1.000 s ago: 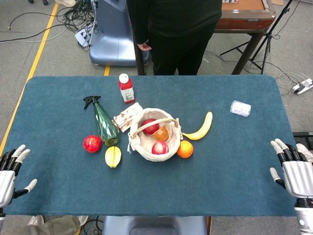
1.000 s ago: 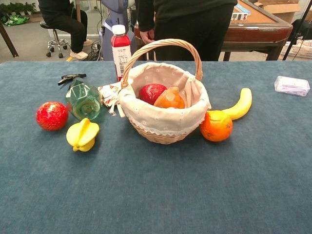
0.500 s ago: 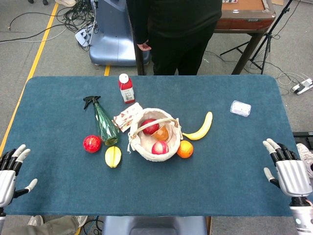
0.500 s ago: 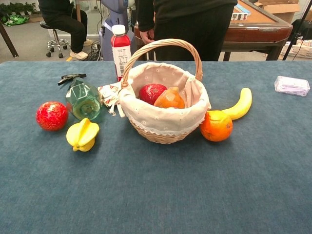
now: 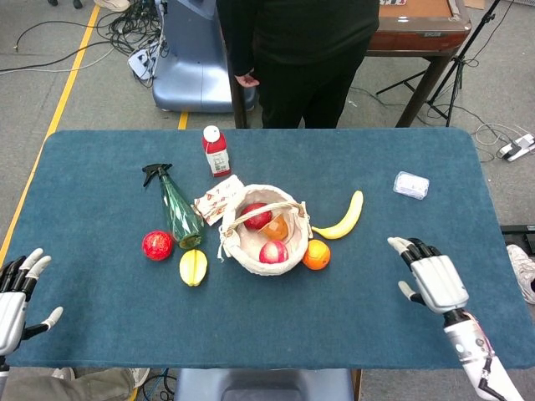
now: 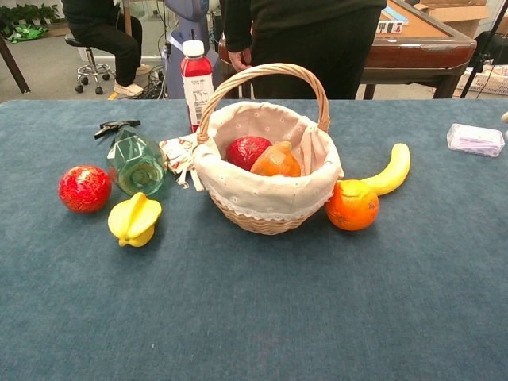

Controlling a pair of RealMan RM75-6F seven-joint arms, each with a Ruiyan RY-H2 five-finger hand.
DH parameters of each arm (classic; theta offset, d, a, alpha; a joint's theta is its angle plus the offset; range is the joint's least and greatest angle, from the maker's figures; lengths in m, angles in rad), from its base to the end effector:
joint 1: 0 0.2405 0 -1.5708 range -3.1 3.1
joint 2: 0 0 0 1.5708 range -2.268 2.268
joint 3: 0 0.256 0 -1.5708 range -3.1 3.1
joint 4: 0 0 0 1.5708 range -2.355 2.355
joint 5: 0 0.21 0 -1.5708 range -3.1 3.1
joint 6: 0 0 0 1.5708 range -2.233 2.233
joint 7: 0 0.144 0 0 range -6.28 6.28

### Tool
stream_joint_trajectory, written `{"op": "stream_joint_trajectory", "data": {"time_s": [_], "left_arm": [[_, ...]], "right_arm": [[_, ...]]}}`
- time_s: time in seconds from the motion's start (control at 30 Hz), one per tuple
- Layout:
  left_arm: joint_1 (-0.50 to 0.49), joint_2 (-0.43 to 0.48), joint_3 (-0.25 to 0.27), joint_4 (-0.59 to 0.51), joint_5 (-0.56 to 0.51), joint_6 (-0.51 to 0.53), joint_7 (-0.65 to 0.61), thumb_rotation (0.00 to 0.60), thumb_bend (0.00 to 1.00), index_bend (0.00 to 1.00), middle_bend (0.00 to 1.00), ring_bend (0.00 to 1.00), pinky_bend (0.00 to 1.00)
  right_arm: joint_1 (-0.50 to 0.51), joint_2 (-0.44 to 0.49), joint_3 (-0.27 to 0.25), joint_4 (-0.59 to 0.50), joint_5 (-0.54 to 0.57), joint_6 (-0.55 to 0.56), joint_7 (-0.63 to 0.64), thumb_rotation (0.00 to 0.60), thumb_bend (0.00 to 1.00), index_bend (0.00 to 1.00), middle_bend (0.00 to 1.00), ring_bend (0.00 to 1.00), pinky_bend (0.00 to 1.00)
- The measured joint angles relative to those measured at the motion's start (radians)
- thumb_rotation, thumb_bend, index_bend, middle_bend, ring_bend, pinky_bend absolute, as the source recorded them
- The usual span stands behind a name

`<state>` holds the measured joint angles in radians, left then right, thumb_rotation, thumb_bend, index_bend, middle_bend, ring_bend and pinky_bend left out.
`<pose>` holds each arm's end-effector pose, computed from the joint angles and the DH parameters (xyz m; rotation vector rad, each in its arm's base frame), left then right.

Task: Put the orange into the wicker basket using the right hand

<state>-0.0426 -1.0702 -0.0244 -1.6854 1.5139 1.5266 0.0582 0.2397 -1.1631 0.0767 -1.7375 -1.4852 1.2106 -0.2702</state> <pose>-0.3053 0.1620 0.1691 -1.3768 -0.8859 -0.8667 -0.2589 -0.2215 0.1017 1.6945 -0.8783 0.8042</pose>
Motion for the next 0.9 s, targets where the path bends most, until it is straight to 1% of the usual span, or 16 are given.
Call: {"op": "stream_joint_trajectory", "data": {"time_s": [0.17,0.37,0.5,0.9], "left_arm": [[0.001,0.000,0.001,0.000,0.002,0.001,0.001,0.600,0.25,0.15,0.00,0.00,0.04],[0.005,0.001,0.002,0.001,0.001,0.005,-0.003,0.600,0.25,0.15,0.00,0.00,0.04],[0.007,0.000,0.003,0.003,0.002,0.006,-0.005,0.600,0.25,0.19,0.00,0.00,0.04],[0.008,0.001,0.003,0.005,0.001,0.005,-0.008,0.600,0.25,0.19,0.00,0.00,0.04]], "right_arm": [[0.071,-0.048,0.020,0.000,0.069,-0.108,-0.005,0.600,0.21,0.14,0.23,0.14,0.33],[0.151,-0.115,0.047,0.018,0.167,-0.209,-0.009,0.600,0.18,0.14,0.23,0.14,0.33],[0.192,-0.157,0.061,0.048,0.214,-0.252,0.002,0.600,0.16,0.14,0.23,0.14,0.33],[0.273,-0.262,0.085,0.150,0.302,-0.320,0.056,0.600,0.15,0.14,0.23,0.14,0.33]]}}
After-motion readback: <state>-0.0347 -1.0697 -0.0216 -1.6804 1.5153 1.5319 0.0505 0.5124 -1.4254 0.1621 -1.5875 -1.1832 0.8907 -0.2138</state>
